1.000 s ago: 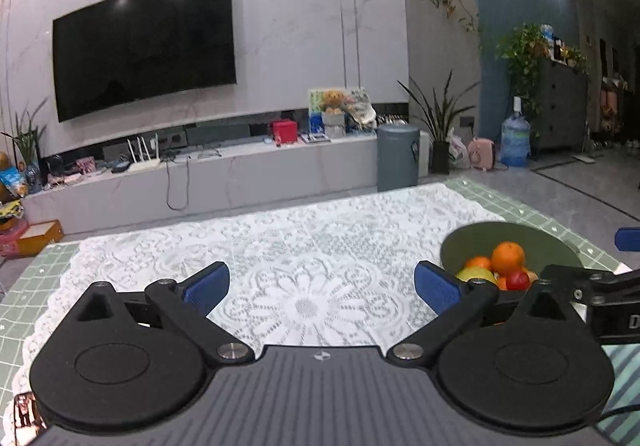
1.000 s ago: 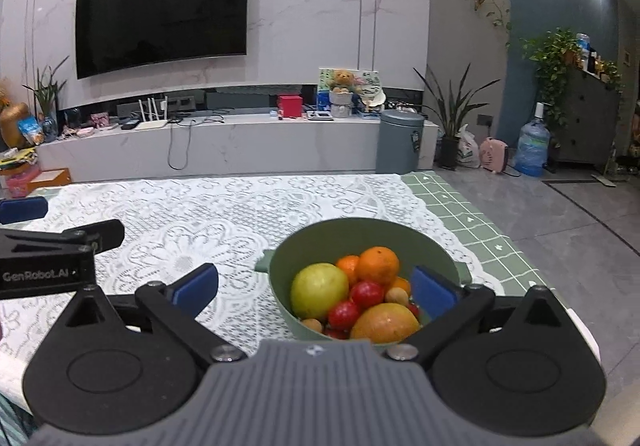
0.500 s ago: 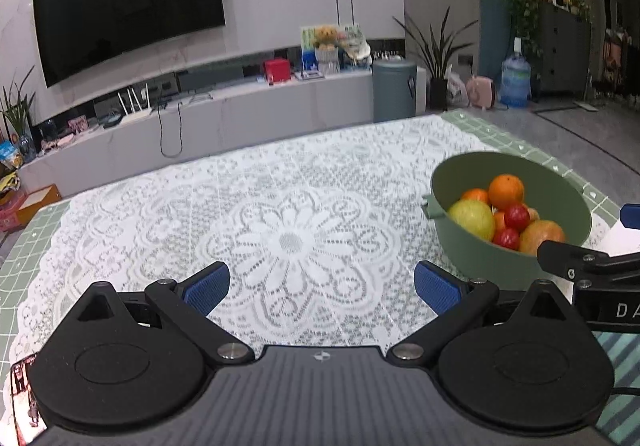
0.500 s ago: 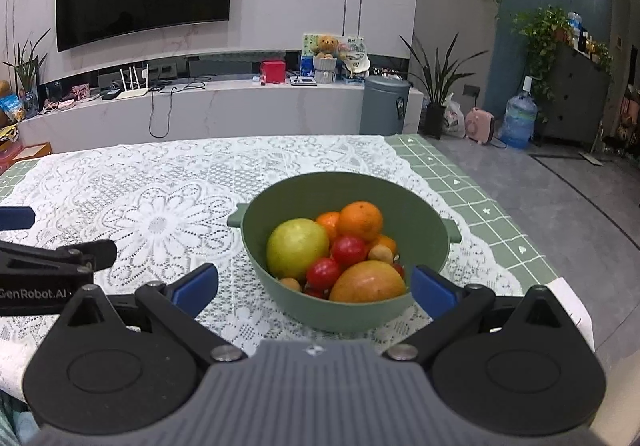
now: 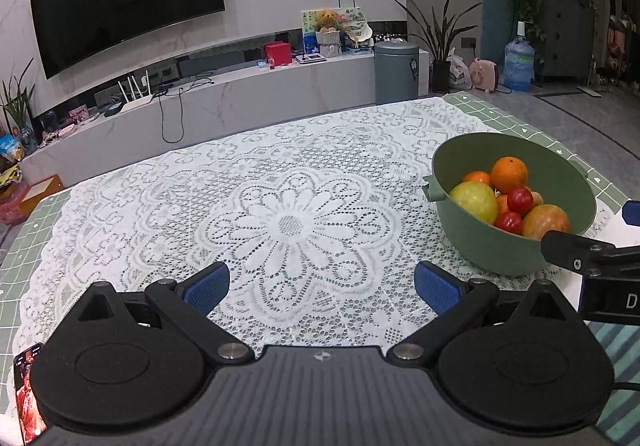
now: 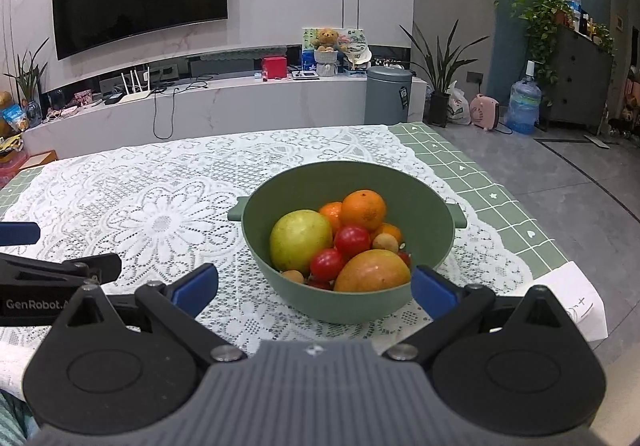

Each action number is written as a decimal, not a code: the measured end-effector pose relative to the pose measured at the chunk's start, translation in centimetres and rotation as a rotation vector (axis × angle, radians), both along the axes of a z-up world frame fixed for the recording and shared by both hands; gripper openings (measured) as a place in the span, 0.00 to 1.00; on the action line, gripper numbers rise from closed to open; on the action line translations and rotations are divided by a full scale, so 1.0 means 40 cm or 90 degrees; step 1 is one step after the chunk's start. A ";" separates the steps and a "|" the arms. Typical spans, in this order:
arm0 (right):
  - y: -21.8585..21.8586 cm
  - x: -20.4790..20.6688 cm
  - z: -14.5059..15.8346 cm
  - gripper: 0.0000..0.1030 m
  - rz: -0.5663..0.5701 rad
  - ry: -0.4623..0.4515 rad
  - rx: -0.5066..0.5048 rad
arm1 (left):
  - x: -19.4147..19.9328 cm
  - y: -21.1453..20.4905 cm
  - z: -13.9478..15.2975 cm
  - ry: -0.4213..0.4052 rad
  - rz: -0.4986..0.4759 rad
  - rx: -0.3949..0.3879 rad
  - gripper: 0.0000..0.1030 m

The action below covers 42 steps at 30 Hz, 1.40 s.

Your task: Organize fruits

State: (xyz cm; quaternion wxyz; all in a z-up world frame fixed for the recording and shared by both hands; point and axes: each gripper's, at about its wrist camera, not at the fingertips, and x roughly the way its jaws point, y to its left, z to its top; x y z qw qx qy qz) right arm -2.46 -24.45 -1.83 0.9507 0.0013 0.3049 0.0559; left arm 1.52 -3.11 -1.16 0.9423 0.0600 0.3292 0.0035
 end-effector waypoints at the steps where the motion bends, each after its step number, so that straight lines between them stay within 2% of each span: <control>1: 0.000 0.000 0.000 0.96 0.000 0.000 0.000 | 0.000 0.000 0.001 0.000 0.001 0.000 1.00; 42: -0.006 -0.004 -0.001 0.96 -0.007 0.001 0.007 | -0.015 0.002 0.017 -0.004 0.003 -0.001 1.00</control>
